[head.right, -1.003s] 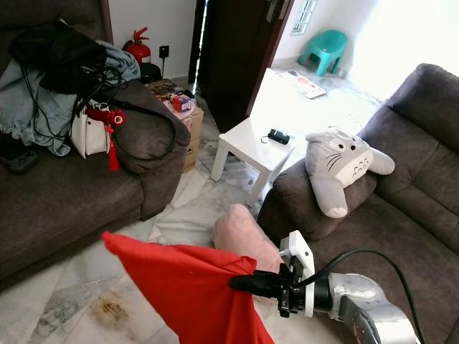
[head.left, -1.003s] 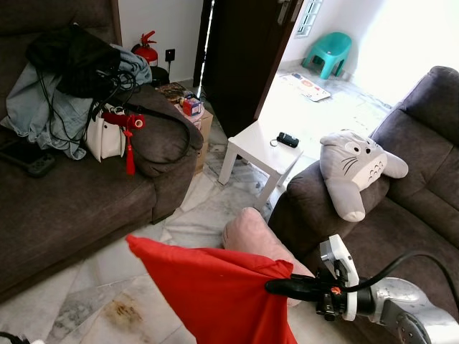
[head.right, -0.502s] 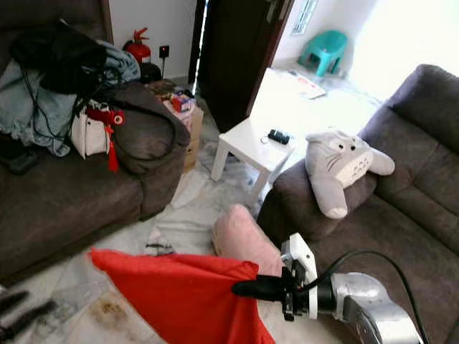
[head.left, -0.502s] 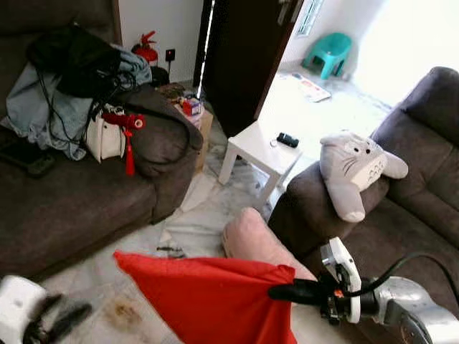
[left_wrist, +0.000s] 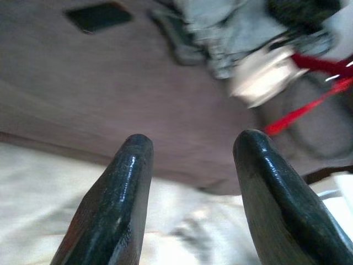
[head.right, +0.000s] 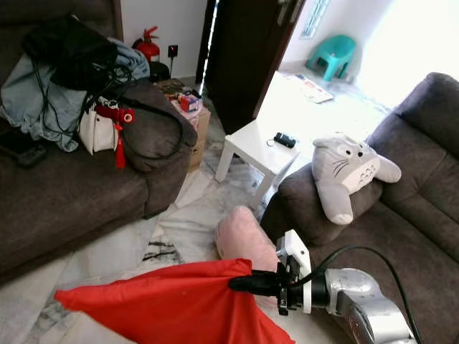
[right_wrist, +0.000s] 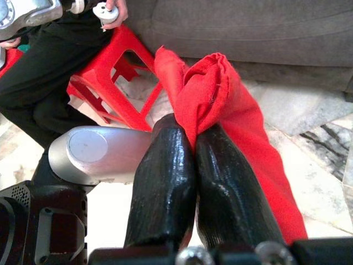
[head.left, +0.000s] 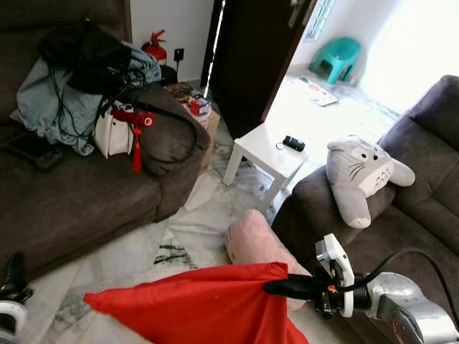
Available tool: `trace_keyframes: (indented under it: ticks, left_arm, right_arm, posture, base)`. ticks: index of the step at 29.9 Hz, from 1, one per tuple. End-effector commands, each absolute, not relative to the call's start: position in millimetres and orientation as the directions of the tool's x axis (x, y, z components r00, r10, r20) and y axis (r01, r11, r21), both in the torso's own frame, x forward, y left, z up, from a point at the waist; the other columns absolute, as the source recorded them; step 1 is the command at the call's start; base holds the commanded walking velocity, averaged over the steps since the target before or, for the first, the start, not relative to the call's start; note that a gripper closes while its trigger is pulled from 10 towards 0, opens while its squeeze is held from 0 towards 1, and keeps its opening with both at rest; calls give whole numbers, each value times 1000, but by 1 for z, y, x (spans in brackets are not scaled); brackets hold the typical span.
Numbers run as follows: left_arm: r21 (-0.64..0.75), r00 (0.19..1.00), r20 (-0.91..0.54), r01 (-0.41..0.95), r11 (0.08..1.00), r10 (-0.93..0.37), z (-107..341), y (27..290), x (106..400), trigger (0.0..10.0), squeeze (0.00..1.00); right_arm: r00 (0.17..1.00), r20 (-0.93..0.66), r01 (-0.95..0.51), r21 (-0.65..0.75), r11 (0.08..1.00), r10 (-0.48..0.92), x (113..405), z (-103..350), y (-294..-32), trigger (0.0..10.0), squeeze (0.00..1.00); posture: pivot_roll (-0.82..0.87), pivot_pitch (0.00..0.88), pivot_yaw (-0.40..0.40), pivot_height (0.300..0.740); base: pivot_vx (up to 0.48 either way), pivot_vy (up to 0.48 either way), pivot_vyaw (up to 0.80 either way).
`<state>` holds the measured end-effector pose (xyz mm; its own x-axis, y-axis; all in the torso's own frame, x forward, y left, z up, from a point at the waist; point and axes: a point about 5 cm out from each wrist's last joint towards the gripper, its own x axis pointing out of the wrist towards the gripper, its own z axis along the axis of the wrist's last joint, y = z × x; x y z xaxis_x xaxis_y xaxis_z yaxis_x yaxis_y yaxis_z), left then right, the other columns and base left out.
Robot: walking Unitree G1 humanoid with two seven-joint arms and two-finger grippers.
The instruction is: Move the pillow to the sofa from floor
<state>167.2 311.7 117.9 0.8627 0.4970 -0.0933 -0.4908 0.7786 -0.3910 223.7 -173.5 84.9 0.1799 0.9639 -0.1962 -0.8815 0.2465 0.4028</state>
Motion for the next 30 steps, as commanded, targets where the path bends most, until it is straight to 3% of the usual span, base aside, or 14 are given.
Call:
trace_keyframes:
  ticks: [1,4,14,18,19,21,22,26,27,30]
  left_arm:
    - [-449,876,-104,-463,764,471,111,308,170,10000,0]
    - [-617,951,-47,-269,739,306,108,291,183,10000,0]
    - [-771,946,13,-196,606,323,101,307,186,10000,0]
    - [-687,940,-86,-297,663,331,86,312,183,10000,0]
    - [-583,933,-169,-356,731,319,77,314,182,10000,0]
    - [-528,931,-196,-365,767,308,75,315,180,10000,0]
    - [-417,930,-239,-357,836,278,73,319,176,10000,0]
    - [-293,926,-293,-326,899,240,71,322,172,10000,0]
    - [-130,920,-358,-219,967,160,67,320,169,10000,0]
    - [-72,914,-393,-139,988,100,66,318,168,10000,0]
  right_arm:
    - [183,-158,-915,335,227,970,232,100,-176,0,0]
    - [179,-149,-919,328,220,972,233,102,-173,0,0]
    - [167,-154,-923,322,209,974,234,102,-171,0,0]
    - [168,-161,-924,317,212,973,234,102,-171,0,0]
    - [169,-165,-924,316,214,972,234,102,-171,0,0]
    - [168,-167,-924,316,214,972,234,101,-171,0,0]
    - [167,-169,-924,317,214,971,234,101,-171,0,0]
    - [166,-170,-924,318,213,971,233,100,-170,0,0]
    - [163,-171,-924,318,211,972,233,99,-168,0,0]
    - [160,-170,-925,318,208,972,233,98,-167,0,0]
  posture:
    - [324,45,-257,740]
    - [323,41,-260,740]
    - [313,33,-264,740]
    - [307,30,-264,740]
    - [306,27,-263,740]
    - [303,22,-262,740]
    - [305,20,-259,740]
    - [307,15,-258,740]
    - [310,6,-257,740]
    - [310,6,-257,740]
  base:
    - [0,0,0]
    - [0,0,0]
    - [0,0,0]
    - [0,0,0]
    - [0,0,0]
    - [0,0,0]
    - [0,0,0]
    - [0,0,0]
    - [0,0,0]
    - [0,0,0]
